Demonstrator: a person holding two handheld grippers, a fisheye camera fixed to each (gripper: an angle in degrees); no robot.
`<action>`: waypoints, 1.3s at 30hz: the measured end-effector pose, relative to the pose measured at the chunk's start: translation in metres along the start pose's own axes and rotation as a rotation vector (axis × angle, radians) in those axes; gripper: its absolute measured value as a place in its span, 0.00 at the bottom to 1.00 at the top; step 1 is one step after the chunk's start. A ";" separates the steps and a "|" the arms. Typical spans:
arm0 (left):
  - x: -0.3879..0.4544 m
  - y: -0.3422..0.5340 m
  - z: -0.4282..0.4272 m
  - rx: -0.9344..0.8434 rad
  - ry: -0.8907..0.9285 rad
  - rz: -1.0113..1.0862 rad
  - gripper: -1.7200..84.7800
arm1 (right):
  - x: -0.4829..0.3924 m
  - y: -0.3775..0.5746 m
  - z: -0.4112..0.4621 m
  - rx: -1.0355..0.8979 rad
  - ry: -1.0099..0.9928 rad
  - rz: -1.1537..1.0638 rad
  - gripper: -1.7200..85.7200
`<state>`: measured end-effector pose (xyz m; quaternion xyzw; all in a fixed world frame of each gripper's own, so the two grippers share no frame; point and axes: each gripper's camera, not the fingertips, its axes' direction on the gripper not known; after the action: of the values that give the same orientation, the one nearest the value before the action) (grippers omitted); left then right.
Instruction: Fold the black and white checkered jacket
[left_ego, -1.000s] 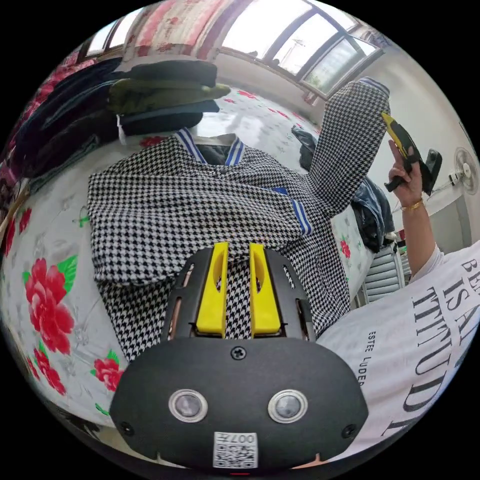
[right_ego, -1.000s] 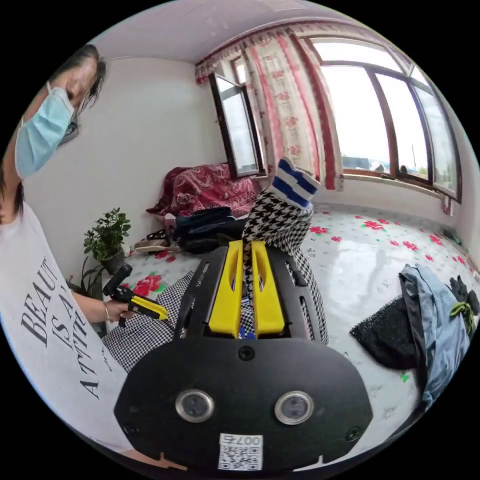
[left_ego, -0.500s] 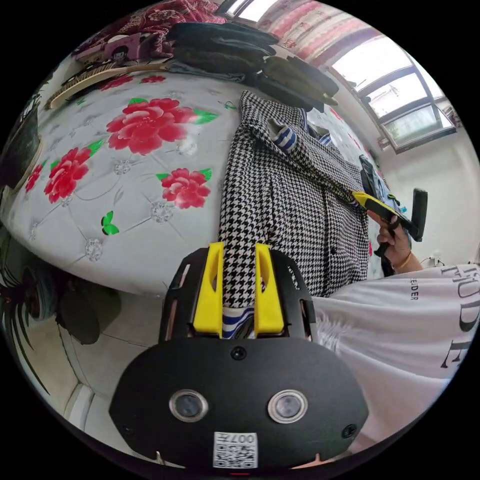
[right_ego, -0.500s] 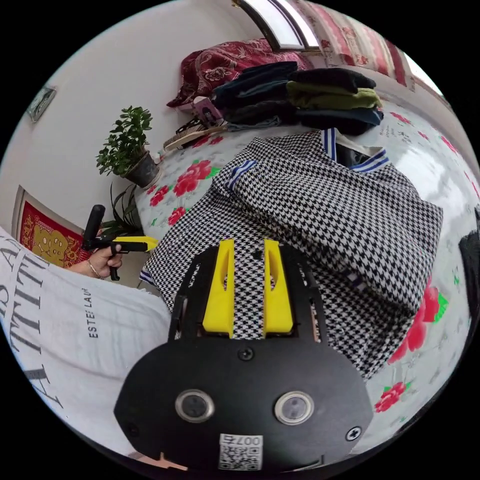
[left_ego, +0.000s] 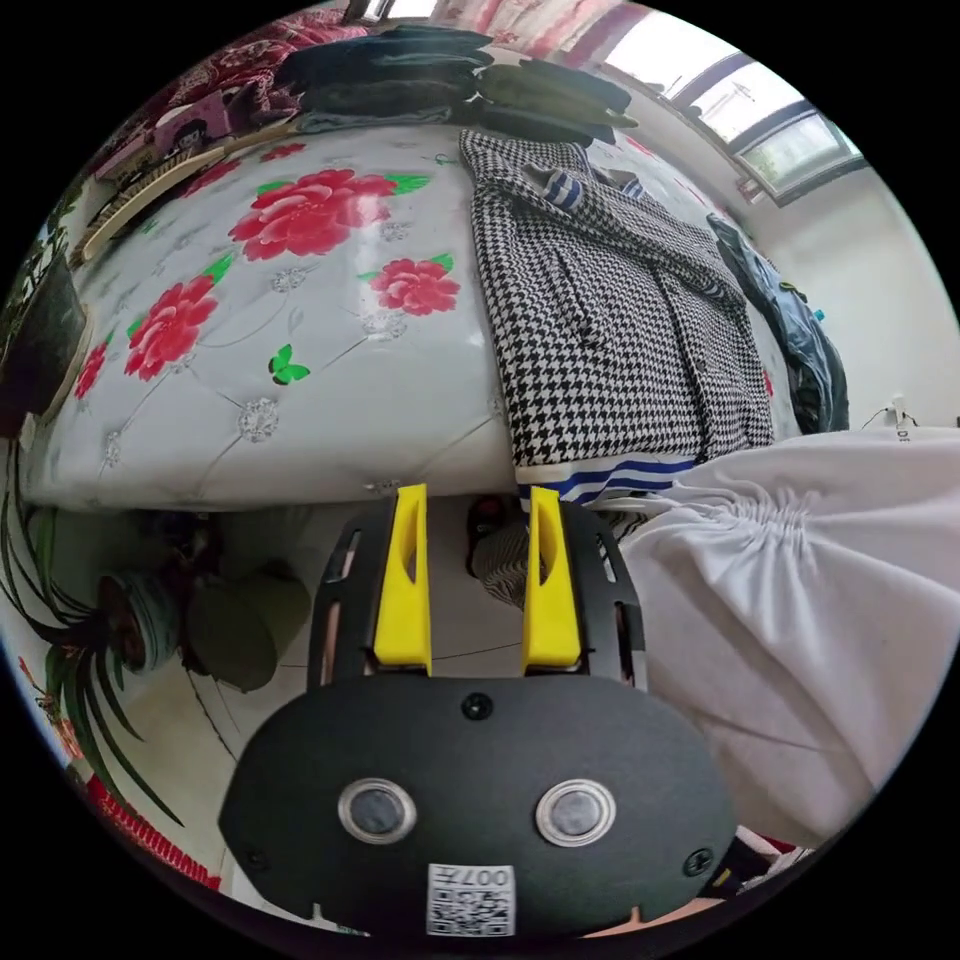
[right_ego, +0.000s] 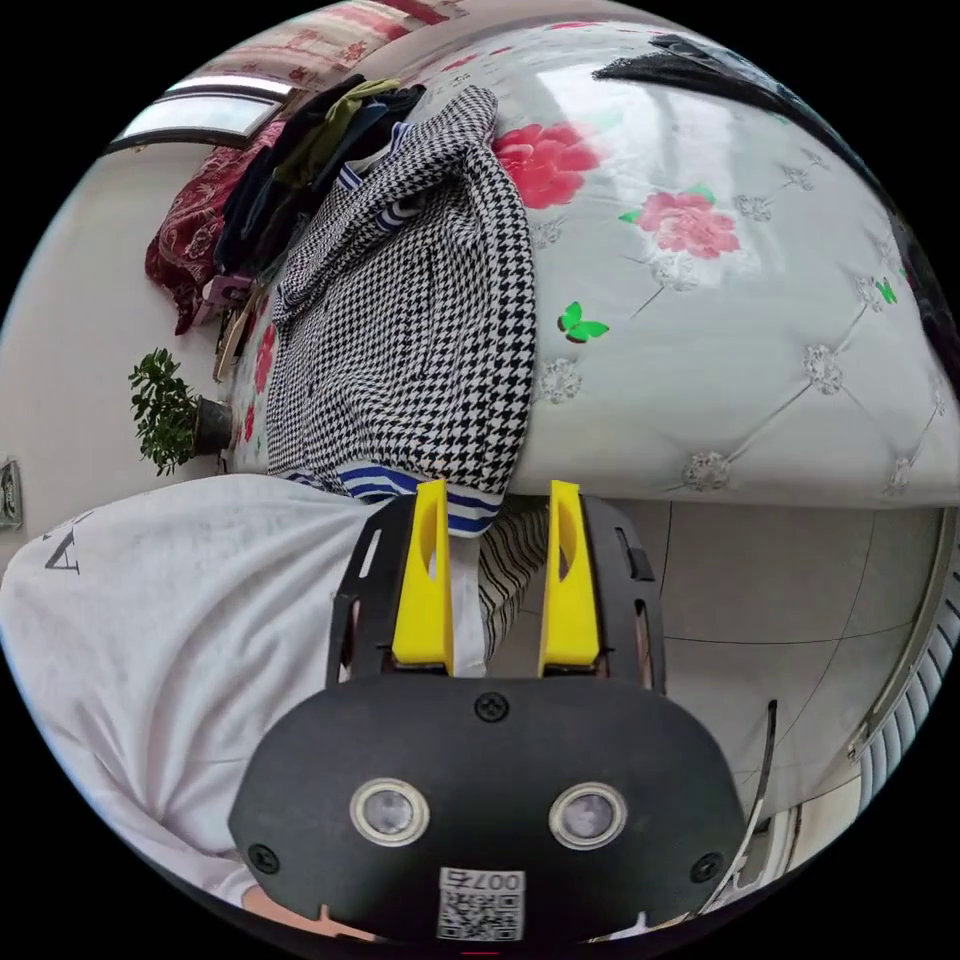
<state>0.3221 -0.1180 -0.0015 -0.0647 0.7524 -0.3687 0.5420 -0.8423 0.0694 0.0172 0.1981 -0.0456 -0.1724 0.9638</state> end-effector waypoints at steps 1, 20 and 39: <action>-0.004 0.001 0.003 -0.014 0.035 0.011 0.20 | 0.006 -0.001 0.008 -0.023 -0.035 -0.002 0.15; -0.022 -0.085 -0.048 0.066 0.692 0.138 0.02 | 0.065 -0.040 -0.052 0.123 -0.583 -0.121 0.04; -0.052 -0.434 -0.058 0.334 0.350 -0.263 0.14 | 0.068 -0.342 -0.134 0.463 -0.336 0.008 0.10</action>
<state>0.1622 -0.3762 0.3178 -0.0068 0.7486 -0.5603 0.3545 -0.8652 -0.1997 -0.2407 0.3815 -0.2434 -0.1839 0.8726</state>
